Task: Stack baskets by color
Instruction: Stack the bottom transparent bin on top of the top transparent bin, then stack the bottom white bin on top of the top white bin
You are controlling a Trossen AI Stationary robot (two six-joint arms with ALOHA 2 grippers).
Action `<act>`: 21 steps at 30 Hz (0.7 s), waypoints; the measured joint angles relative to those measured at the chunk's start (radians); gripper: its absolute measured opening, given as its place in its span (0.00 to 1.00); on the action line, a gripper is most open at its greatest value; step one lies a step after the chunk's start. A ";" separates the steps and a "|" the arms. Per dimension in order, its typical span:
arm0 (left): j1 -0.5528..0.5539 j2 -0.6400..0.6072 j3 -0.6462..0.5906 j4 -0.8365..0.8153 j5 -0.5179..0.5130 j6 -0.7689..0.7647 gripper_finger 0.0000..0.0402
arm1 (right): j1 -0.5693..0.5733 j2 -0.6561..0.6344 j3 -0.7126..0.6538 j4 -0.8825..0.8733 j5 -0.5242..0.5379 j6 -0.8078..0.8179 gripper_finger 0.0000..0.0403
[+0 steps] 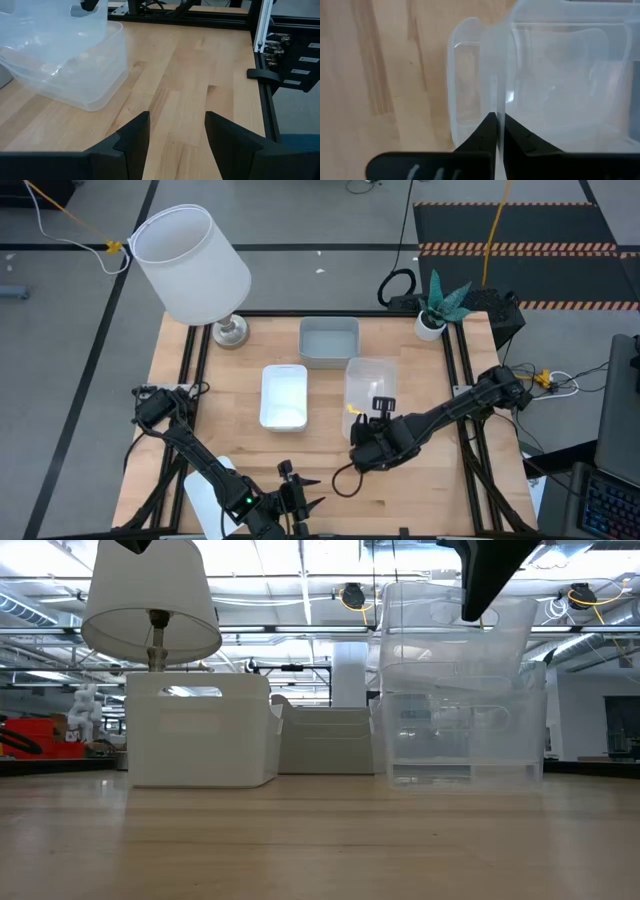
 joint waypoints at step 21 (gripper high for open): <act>0.000 0.000 0.000 0.000 0.000 0.000 0.48 | 0.002 0.000 0.000 0.025 -0.135 -0.115 0.19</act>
